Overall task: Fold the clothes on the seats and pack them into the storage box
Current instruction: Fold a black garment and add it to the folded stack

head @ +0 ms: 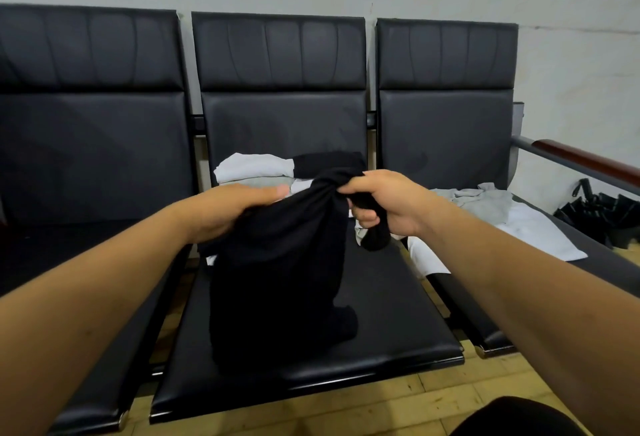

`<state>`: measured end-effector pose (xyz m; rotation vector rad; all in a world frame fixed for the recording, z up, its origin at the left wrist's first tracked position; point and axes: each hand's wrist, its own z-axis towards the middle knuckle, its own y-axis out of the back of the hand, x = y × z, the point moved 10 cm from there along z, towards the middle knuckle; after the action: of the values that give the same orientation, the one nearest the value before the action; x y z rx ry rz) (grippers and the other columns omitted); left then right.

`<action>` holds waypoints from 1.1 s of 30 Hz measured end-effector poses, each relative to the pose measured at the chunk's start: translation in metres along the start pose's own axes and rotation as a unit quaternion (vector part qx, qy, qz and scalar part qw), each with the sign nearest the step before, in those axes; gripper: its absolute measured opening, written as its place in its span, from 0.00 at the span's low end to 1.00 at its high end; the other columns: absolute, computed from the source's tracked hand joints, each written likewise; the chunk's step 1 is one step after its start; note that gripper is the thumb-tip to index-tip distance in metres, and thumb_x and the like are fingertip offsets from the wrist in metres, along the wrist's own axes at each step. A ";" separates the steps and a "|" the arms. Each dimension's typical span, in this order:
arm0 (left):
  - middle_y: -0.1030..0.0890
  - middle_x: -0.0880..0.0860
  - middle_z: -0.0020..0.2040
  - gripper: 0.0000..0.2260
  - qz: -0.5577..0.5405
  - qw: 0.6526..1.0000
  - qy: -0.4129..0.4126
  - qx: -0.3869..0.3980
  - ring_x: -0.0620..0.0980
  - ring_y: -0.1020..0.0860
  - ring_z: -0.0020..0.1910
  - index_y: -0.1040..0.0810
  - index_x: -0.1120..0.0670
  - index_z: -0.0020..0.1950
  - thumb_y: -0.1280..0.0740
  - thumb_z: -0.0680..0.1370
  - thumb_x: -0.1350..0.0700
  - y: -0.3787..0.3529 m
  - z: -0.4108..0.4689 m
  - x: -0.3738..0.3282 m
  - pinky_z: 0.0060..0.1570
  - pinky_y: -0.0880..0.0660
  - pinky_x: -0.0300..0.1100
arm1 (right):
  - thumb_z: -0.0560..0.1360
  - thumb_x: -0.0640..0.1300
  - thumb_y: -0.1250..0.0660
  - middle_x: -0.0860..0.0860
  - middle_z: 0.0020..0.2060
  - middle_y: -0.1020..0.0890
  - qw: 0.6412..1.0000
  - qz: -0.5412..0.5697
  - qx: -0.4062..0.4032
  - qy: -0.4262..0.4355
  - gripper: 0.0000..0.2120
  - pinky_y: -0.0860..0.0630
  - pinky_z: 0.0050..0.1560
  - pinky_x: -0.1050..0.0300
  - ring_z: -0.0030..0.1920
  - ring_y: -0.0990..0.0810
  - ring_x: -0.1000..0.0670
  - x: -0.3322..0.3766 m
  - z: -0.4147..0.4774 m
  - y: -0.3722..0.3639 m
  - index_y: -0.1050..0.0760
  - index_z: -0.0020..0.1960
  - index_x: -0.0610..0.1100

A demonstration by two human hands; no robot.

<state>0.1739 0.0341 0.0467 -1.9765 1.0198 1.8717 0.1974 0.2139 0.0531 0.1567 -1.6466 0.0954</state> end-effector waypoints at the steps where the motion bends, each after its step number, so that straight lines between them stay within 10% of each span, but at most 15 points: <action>1: 0.17 0.49 0.48 0.35 -0.031 0.999 -0.030 0.023 0.48 0.18 0.48 0.24 0.59 0.52 0.18 0.57 0.37 -0.008 0.001 -0.004 0.49 0.25 0.39 | 0.79 0.37 0.38 0.47 0.28 0.28 0.999 0.010 0.048 -0.006 0.05 0.44 0.26 0.60 0.22 0.37 0.53 0.005 -0.001 -0.014 0.30 0.44 0.40; 5: 0.20 0.60 0.62 0.23 -0.135 0.982 -0.095 0.090 0.56 0.20 0.61 0.26 0.56 0.66 0.26 0.72 0.61 -0.036 0.002 -0.026 0.63 0.24 0.49 | 0.80 0.37 0.40 0.49 0.22 0.37 0.989 0.013 0.141 -0.039 0.05 0.43 0.25 0.61 0.21 0.41 0.54 0.013 -0.008 -0.045 0.27 0.52 0.39; 9: 0.18 0.62 0.60 0.14 -0.049 0.997 -0.063 0.015 0.59 0.19 0.58 0.20 0.58 0.62 0.30 0.76 0.58 -0.021 0.003 -0.029 0.63 0.24 0.51 | 0.79 0.37 0.35 0.51 0.26 0.32 0.990 0.005 0.100 -0.100 0.05 0.37 0.26 0.64 0.23 0.36 0.56 0.000 -0.009 -0.032 0.28 0.45 0.42; 13: 0.16 0.62 0.54 0.08 -0.081 0.991 -0.041 -0.103 0.55 0.16 0.49 0.19 0.59 0.55 0.36 0.81 0.58 -0.004 0.002 -0.025 0.58 0.22 0.51 | 0.73 0.48 0.29 0.48 0.38 0.19 0.966 0.242 0.062 -0.063 0.07 0.22 0.51 0.51 0.43 0.19 0.48 -0.005 -0.007 -0.027 0.22 0.45 0.44; 17: 0.15 0.58 0.55 0.11 -0.175 0.976 -0.056 -0.115 0.54 0.16 0.51 0.20 0.57 0.60 0.40 0.84 0.56 -0.008 0.000 -0.023 0.57 0.21 0.51 | 0.75 0.54 0.30 0.44 0.58 0.20 0.983 0.110 0.128 -0.068 0.24 0.26 0.65 0.44 0.58 0.21 0.42 -0.042 -0.009 -0.059 0.23 0.66 0.42; 20: 0.15 0.56 0.55 0.11 -0.214 0.964 -0.060 -0.144 0.52 0.16 0.54 0.21 0.57 0.61 0.40 0.84 0.54 0.000 -0.003 -0.018 0.57 0.21 0.49 | 0.80 0.44 0.33 0.45 0.53 0.18 0.993 0.075 0.088 -0.008 0.09 0.27 0.61 0.48 0.53 0.21 0.46 -0.036 -0.007 -0.061 0.20 0.55 0.40; 27: 0.15 0.52 0.57 0.11 -0.286 0.933 -0.100 -0.195 0.49 0.17 0.57 0.22 0.52 0.63 0.41 0.85 0.54 0.031 -0.018 -0.008 0.55 0.22 0.48 | 0.82 0.42 0.38 0.39 0.58 0.20 0.975 0.212 0.017 0.064 0.08 0.26 0.66 0.47 0.61 0.21 0.42 -0.007 0.001 -0.027 0.26 0.58 0.40; 33: 0.14 0.54 0.48 0.05 -0.155 0.947 -0.129 -0.251 0.50 0.16 0.50 0.18 0.56 0.52 0.32 0.79 0.60 0.077 -0.033 -0.035 0.51 0.22 0.40 | 0.83 0.46 0.36 0.47 0.34 0.21 0.978 0.141 -0.124 0.089 0.15 0.20 0.40 0.55 0.34 0.20 0.50 0.051 0.001 0.004 0.30 0.38 0.46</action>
<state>0.1545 -0.0306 0.1070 -1.9096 0.1466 2.2709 0.1923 0.2158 0.1037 -0.2696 -1.4794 0.1145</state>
